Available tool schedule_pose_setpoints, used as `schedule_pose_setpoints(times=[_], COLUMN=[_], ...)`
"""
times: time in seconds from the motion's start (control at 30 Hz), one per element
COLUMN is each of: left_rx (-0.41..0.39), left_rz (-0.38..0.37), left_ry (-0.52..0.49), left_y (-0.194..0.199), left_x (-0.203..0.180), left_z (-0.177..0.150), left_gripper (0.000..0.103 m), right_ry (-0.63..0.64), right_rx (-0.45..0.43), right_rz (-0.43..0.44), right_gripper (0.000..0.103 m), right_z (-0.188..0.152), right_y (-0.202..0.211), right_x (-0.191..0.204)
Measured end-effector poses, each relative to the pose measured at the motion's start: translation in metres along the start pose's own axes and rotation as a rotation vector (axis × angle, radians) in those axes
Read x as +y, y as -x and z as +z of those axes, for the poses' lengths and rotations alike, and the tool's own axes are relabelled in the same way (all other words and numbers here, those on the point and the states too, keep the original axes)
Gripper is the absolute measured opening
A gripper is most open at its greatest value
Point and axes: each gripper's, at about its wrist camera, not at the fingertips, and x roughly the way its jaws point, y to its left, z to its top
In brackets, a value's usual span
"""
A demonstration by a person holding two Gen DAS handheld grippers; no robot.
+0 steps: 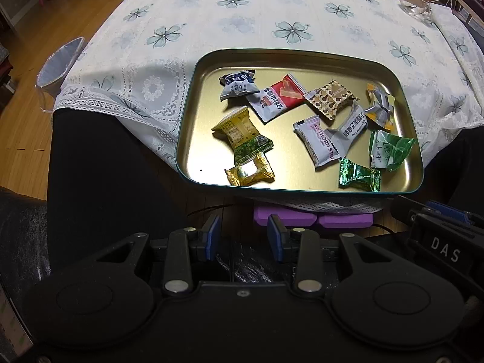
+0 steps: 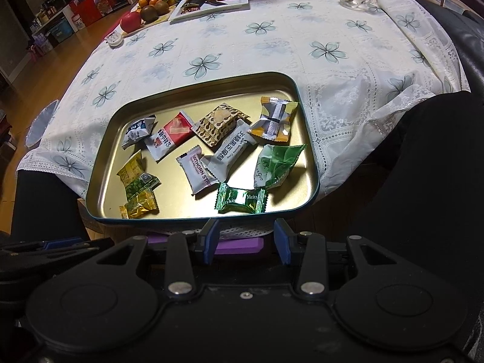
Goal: Organize snacks
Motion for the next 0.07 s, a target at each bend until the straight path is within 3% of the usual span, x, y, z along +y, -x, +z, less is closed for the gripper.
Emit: schedule_pose_setpoints(times=[0.07], left_rx=[0.003], left_rz=[-0.002], left_ry=[-0.002], left_y=[-0.0004], left_x=[-0.0002], left_z=[-0.0004], left_gripper=[0.045], right_ry=[-0.001], right_rx=[-0.001], right_rz=[0.0], right_gripper=[0.042], right_z=[0.0001], right_y=[0.0], right_x=[0.0001])
